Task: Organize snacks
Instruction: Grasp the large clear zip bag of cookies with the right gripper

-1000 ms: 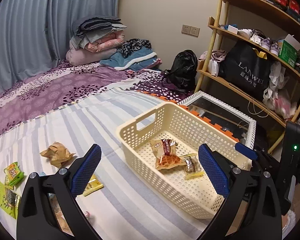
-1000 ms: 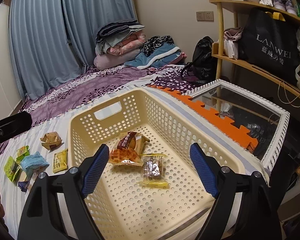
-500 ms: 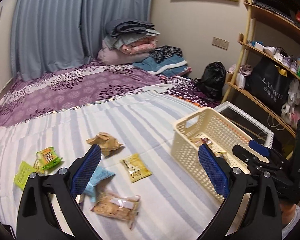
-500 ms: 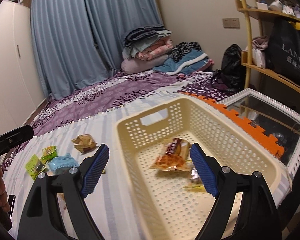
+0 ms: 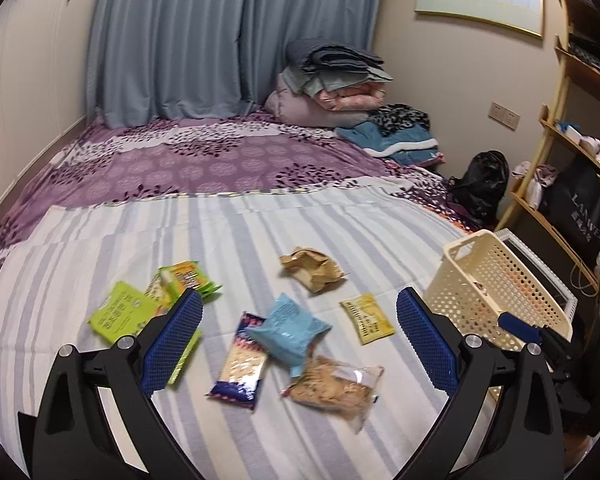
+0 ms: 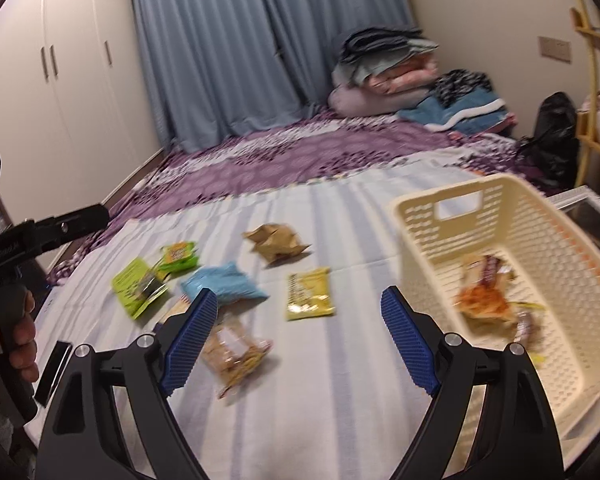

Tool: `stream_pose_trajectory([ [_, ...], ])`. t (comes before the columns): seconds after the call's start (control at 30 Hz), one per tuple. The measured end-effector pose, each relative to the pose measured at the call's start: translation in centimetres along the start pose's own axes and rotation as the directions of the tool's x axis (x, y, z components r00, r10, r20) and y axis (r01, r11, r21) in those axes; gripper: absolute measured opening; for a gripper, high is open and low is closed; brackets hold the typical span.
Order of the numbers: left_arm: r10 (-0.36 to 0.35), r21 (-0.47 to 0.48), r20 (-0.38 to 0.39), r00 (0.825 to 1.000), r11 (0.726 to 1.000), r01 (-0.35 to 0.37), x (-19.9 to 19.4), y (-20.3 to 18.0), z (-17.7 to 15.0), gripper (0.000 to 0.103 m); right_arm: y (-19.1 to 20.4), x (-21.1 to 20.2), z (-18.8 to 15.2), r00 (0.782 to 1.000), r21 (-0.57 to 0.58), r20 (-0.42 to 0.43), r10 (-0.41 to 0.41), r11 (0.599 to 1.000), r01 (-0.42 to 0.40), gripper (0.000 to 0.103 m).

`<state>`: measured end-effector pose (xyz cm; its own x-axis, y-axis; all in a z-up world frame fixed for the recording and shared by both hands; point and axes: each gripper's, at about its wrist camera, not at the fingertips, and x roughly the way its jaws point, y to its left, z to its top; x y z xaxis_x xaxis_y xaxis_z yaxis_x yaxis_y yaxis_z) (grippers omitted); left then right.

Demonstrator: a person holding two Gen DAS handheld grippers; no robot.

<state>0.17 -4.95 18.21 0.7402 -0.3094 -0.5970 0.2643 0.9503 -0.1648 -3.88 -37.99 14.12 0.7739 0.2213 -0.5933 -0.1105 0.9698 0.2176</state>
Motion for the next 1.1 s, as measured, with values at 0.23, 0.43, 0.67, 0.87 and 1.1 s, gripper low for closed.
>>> stream_pose_trajectory([
  [0.23,0.053,-0.051,-0.034,0.998,0.997,-0.055,0.2,3.7,-1.7,0.099,3.3,4.3,-1.3,0.992,-0.123,-0.100,0.072,0.989,-0.084,0.084],
  [0.43,0.082,-0.104,-0.056,0.995,0.991,-0.087,0.2,6.1,-3.2,0.099,5.2,8.2,-2.5,0.976,-0.239,-0.195,0.099,0.960,-0.146,0.084],
  [0.67,0.107,-0.131,-0.065,0.992,0.985,-0.114,0.0,8.2,-3.9,0.099,5.9,12.0,-3.1,0.954,-0.276,-0.284,0.098,0.944,-0.179,0.084],
  [0.87,0.120,-0.120,-0.102,0.988,0.984,-0.132,1.0,8.8,-4.9,0.099,6.6,13.7,-4.1,0.932,-0.324,-0.347,0.102,0.920,-0.221,0.090],
  [1.1,0.114,-0.094,-0.157,0.981,0.987,-0.130,3.0,8.4,-6.1,0.099,7.4,14.1,-5.7,0.927,-0.390,-0.372,0.054,0.897,-0.208,0.090],
])
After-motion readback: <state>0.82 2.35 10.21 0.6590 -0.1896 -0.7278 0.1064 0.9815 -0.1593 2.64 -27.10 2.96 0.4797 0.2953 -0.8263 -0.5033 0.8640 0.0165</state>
